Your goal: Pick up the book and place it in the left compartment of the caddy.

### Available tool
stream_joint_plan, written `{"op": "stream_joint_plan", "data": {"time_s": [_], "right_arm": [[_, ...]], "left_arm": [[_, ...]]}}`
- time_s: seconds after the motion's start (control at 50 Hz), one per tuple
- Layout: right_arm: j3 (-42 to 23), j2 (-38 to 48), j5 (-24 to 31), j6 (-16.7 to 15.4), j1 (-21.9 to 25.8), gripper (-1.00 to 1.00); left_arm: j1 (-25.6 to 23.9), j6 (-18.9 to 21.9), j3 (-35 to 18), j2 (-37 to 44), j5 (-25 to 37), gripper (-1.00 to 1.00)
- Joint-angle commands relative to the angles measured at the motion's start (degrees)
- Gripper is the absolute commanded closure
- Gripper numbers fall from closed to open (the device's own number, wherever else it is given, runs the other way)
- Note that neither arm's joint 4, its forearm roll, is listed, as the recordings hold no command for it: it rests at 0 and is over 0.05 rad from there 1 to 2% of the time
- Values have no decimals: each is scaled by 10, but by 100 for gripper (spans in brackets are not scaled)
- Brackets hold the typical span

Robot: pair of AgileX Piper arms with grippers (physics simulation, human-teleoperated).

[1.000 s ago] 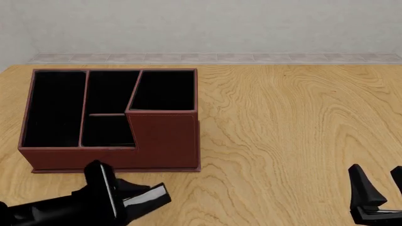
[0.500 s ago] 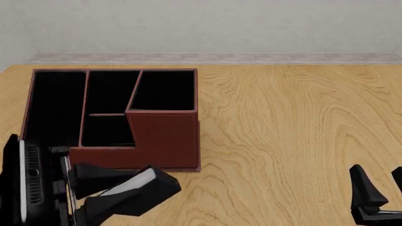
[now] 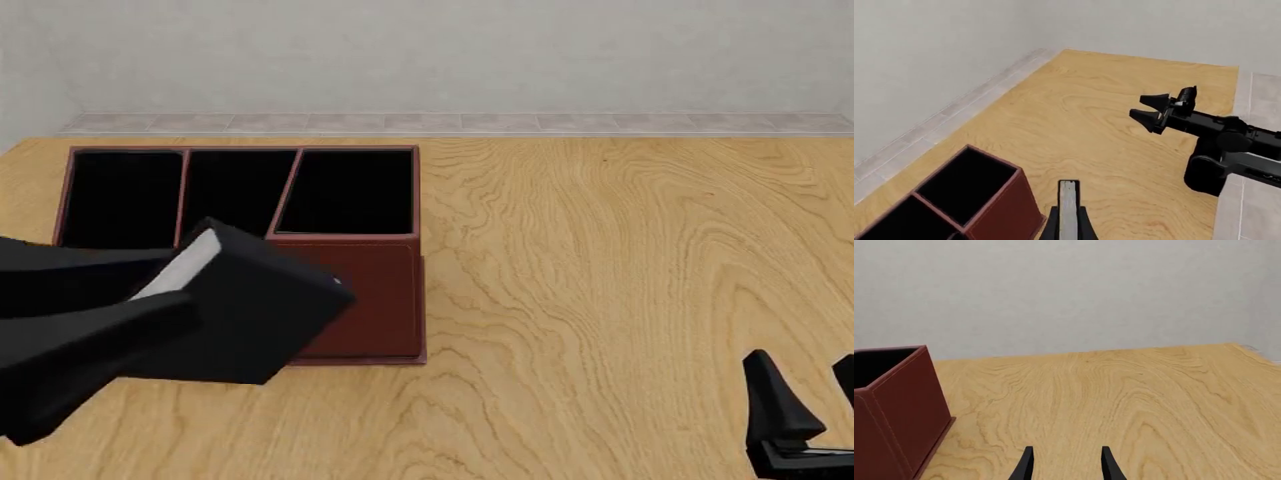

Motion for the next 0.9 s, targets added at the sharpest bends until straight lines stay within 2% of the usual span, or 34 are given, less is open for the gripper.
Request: {"op": "stream_joint_plan", "data": {"time_s": [0.02, 0.16, 0.3, 0.32, 0.34, 0.4, 0.48, 0.5, 0.52, 0.54, 0.64, 0.72, 0.8, 0.9], "right_arm": [[0, 0, 1, 0, 1, -100], [0, 0, 1, 1, 1, -100], [1, 3, -2, 2, 2, -100], [1, 3, -2, 2, 2, -100], [1, 3, -3, 2, 2, -100], [1, 5, -4, 2, 2, -100], [0, 5, -4, 3, 2, -100], [0, 3, -3, 4, 1, -100], [0, 3, -3, 4, 1, -100], [0, 2, -2, 4, 0, -100], [0, 0, -1, 5, 0, -100], [0, -2, 1, 5, -1, -100], [0, -5, 3, 6, -1, -100], [0, -6, 4, 7, -2, -100]], "left_arm": [[43, 14, -61, 2, -5, 100], [68, 27, -87, 7, -7, 100], [137, 45, -120, 25, -29, 100], [137, 45, -120, 25, -29, 100], [163, 63, -119, 31, -43, 100], [187, 75, -115, 40, -58, 100], [220, 80, -113, 57, -72, 100], [247, 81, -113, 70, -86, 100], [247, 81, -113, 70, -86, 100], [271, 94, -110, 85, -97, 100], [291, 100, -110, 99, -103, 100], [326, 111, -113, 121, -113, 100], [363, 117, -119, 147, -116, 100], [394, 100, -128, 162, -125, 100]]}}
